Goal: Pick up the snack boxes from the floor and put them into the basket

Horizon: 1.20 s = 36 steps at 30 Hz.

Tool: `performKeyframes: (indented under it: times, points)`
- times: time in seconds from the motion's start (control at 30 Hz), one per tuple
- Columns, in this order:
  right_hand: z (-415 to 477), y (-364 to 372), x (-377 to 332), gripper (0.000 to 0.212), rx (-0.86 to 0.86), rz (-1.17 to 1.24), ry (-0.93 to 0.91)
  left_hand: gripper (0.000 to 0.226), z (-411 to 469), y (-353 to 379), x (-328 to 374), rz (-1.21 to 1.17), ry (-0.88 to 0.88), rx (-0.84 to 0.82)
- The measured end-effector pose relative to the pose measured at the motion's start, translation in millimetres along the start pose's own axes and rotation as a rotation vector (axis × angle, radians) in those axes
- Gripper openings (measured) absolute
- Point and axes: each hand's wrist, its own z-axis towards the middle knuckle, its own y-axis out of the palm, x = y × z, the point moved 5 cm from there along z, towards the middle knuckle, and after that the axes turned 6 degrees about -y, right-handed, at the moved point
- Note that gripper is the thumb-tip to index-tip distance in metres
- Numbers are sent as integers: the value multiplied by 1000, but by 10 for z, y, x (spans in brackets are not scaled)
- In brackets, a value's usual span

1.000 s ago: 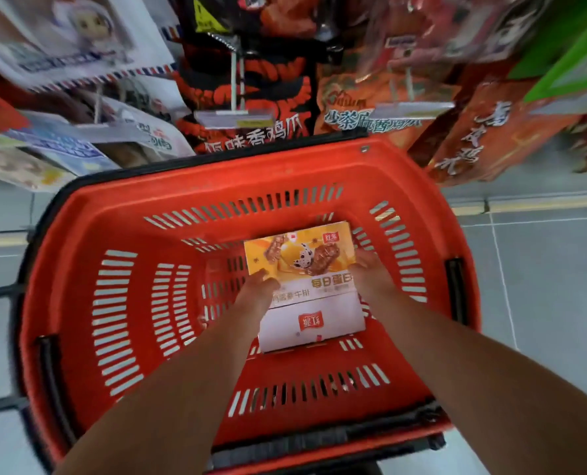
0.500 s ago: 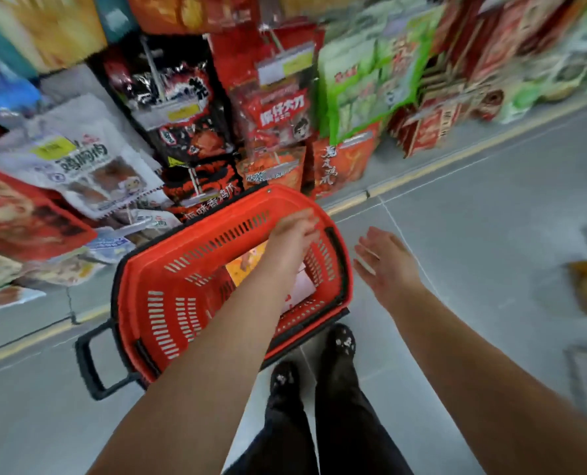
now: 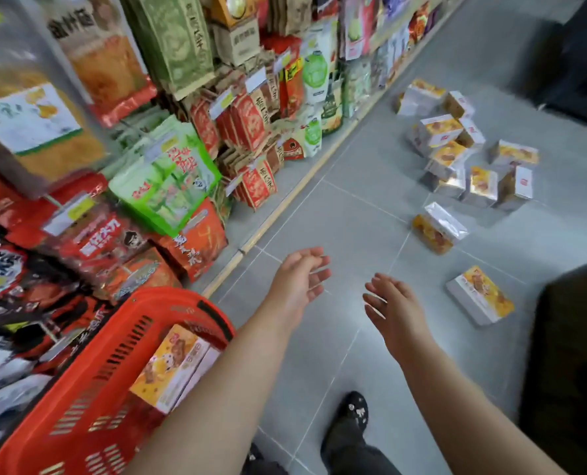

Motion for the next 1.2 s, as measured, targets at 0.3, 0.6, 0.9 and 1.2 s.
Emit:
performKeyframes:
  times: [0.3, 0.6, 0.9, 1.2]
  points:
    - [899, -1186, -899, 11, 130, 25, -73, 18, 674, 1568, 22, 109, -32, -75]
    - [1992, -1714, -1394, 18, 221, 101, -46, 20, 1635, 2571, 271, 188, -103, -100]
    - [3424, -1951, -1971, 22, 376, 161, -3, 18, 3084, 3663, 972, 370, -158, -164]
    - [4561, -2590, -2336, 23, 505, 199, 80, 18, 4232, 4838, 1146, 554, -232, -212]
